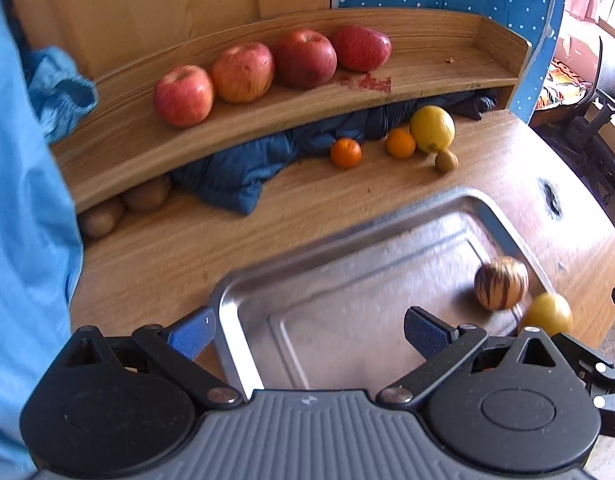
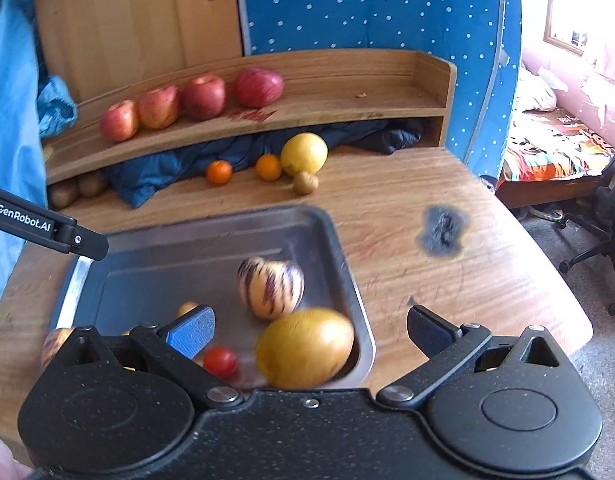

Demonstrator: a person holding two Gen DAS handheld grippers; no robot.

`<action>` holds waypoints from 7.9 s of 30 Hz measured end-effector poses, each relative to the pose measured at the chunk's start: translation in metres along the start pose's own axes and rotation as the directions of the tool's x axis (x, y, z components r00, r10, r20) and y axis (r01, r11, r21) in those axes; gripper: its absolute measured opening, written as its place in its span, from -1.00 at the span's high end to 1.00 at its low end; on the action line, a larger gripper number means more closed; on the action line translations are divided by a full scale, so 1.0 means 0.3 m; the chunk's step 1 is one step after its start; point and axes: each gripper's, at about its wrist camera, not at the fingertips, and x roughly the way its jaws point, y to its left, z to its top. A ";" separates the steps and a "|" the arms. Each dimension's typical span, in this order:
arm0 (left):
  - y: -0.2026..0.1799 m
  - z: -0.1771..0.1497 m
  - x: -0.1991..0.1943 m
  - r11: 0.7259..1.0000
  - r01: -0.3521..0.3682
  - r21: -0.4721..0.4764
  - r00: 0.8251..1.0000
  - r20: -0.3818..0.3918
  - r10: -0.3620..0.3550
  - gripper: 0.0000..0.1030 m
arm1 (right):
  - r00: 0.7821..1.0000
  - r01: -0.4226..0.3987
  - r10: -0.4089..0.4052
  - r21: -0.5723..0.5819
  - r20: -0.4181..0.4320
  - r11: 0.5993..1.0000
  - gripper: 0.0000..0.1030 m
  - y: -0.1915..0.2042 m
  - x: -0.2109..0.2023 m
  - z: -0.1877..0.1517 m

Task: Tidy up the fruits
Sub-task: 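Grasp a mandarin with the left tool while the right tool grasps a small kiwi, then carry the mandarin to the tray and open the left tool while the right tool releases the kiwi, then move both open tools from the tray back toward the lemon and mandarin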

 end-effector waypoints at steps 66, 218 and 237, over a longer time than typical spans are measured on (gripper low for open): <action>-0.040 0.424 0.528 0.971 0.236 -0.036 0.972 0.012 -0.235 0.16 | 0.991 -0.043 0.028 -0.112 -0.129 0.993 0.30 0.059 0.674 0.401; -0.144 0.105 0.147 0.989 0.138 0.056 0.990 -0.046 -0.135 -0.99 | 0.998 0.053 -0.052 -0.029 0.030 0.998 -0.98 -0.066 0.106 0.099; -0.236 0.303 0.420 0.935 0.159 0.318 0.981 0.059 -0.187 -0.99 | 0.996 0.059 -0.046 0.166 -0.077 0.984 -0.98 -0.165 0.313 0.302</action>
